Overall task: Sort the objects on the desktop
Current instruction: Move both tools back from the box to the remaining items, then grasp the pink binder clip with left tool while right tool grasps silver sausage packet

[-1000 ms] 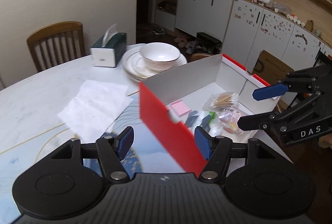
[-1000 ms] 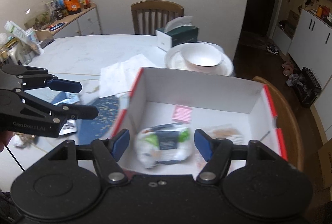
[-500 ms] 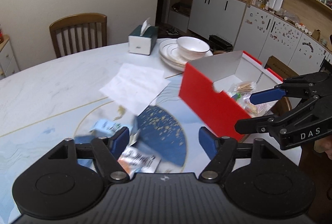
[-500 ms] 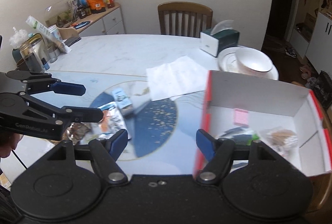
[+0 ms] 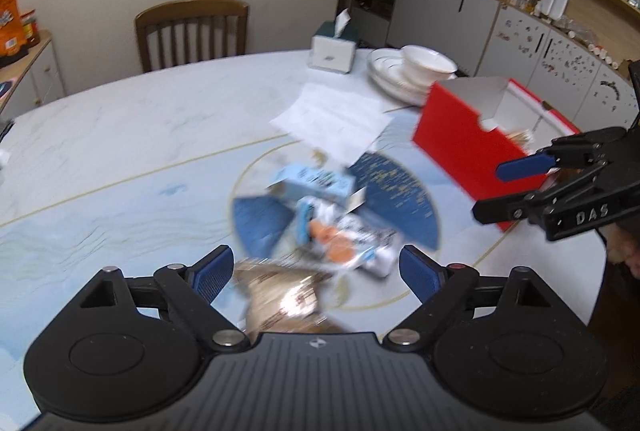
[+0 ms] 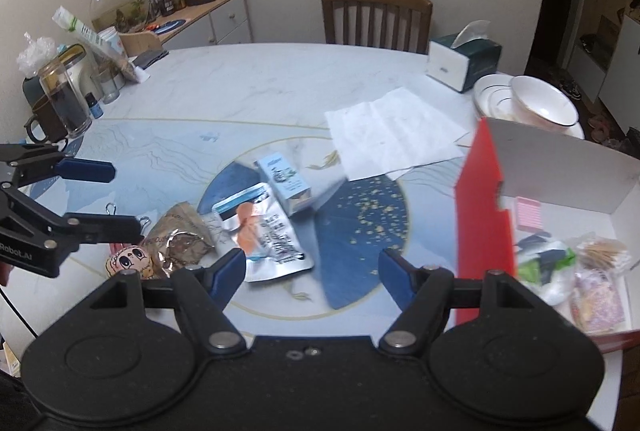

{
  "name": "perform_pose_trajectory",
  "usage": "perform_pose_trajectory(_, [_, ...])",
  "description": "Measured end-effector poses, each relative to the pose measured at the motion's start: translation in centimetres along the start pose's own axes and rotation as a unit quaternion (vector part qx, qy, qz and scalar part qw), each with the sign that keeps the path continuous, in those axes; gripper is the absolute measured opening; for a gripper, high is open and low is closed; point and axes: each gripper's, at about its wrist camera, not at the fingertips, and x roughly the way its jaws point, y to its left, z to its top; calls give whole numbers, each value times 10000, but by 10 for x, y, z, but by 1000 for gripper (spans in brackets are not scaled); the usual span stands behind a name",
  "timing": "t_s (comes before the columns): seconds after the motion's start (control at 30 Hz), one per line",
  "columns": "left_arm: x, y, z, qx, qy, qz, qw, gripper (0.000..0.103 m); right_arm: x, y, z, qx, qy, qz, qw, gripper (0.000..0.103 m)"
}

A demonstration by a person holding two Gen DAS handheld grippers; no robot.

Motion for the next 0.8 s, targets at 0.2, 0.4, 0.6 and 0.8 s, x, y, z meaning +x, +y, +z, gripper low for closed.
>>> perform_pose_trajectory(0.2, [4, 36, -18, -67, 214, 143, 9996, 90, 22, 14, 3, -124, 146, -49, 9998, 73])
perform_pose_trajectory(0.4, [17, 61, -35, -109, 479, 259, 9985, 90, 48, 25, 9, -310, 336, -22, 9990, 73])
perform_pose_trajectory(0.6, [32, 74, -45, -30, 710, 289, 9971, 90, 73, 34, 12, -563, 579, -8, 9967, 73])
perform_pose_trajectory(0.8, [43, 76, -49, 26, 862, 283, 9959, 90, 89, 32, 12, -621, 761, -91, 9951, 73])
